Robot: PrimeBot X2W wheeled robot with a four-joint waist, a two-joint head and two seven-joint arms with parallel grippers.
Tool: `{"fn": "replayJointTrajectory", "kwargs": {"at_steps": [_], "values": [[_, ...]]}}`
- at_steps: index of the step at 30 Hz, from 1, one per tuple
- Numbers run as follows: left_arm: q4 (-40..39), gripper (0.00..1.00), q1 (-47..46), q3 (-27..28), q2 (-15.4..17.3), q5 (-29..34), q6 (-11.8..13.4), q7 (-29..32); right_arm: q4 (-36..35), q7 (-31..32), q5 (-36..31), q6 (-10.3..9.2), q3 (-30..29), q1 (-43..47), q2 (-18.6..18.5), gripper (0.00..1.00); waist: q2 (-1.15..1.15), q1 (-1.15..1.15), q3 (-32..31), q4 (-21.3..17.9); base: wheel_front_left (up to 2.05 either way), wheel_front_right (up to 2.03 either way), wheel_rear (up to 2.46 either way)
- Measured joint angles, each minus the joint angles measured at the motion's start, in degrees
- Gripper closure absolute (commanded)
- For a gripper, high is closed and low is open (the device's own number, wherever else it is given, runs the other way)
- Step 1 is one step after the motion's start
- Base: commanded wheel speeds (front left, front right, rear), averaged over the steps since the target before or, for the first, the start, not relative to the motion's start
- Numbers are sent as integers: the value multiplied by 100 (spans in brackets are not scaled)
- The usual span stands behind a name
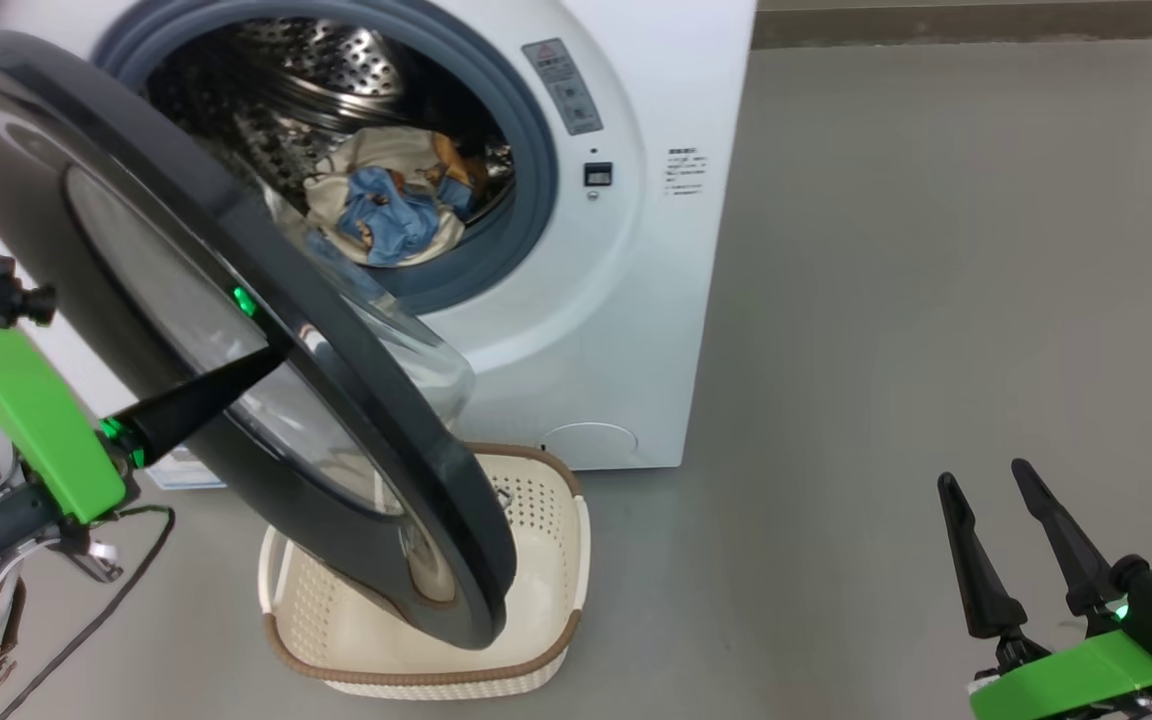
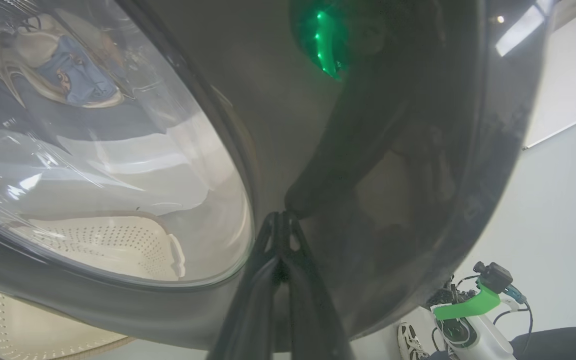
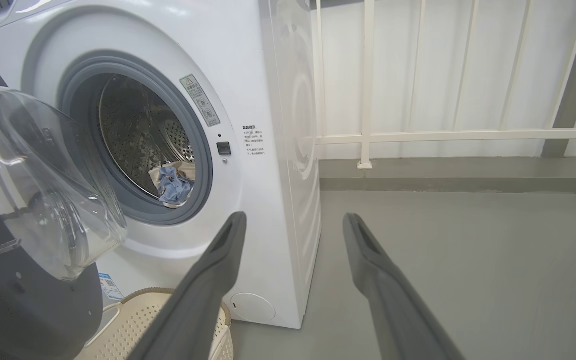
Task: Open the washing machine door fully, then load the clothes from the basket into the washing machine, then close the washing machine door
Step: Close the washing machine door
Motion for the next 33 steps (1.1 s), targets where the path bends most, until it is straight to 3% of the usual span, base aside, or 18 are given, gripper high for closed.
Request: {"fn": "replayJointTrajectory", "kwargs": {"at_steps": [14,16,17,18,20,21,23,24,33], "values": [[-100,100,704,-121,136,-1,-5,-530,10,0,-1,0,4,62,69,0,0,0,-135,110,0,0,0],[-111,88,863,-124,174,-1,-5,-653,13,0,-1,0,9,63,75,0,0,0,-165,142,0,0,0],[-111,80,957,-122,193,2,-5,-733,15,0,-1,0,14,63,81,0,0,0,-181,155,0,0,0],[-112,64,1049,-122,207,9,-5,-810,16,0,-1,0,19,63,88,0,0,0,-195,168,0,0,0],[-113,51,1141,-118,220,9,-5,-898,18,0,-1,0,25,63,91,0,0,0,-209,179,0,0,0],[-116,27,1317,-96,229,65,-5,-1172,20,0,-1,0,35,64,97,0,0,0,-230,195,0,0,0],[-129,6,1400,-100,238,112,-5,-1304,24,0,-1,0,38,64,101,0,0,0,-238,200,0,0,0],[-155,0,1482,-108,244,197,-5,-1475,26,0,-1,0,40,66,105,0,0,0,-245,205,0,0,0],[-68,0,2091,-442,277,733,-5,-3037,42,0,0,0,44,172,121,0,0,0,-295,210,0,0,0]]}}
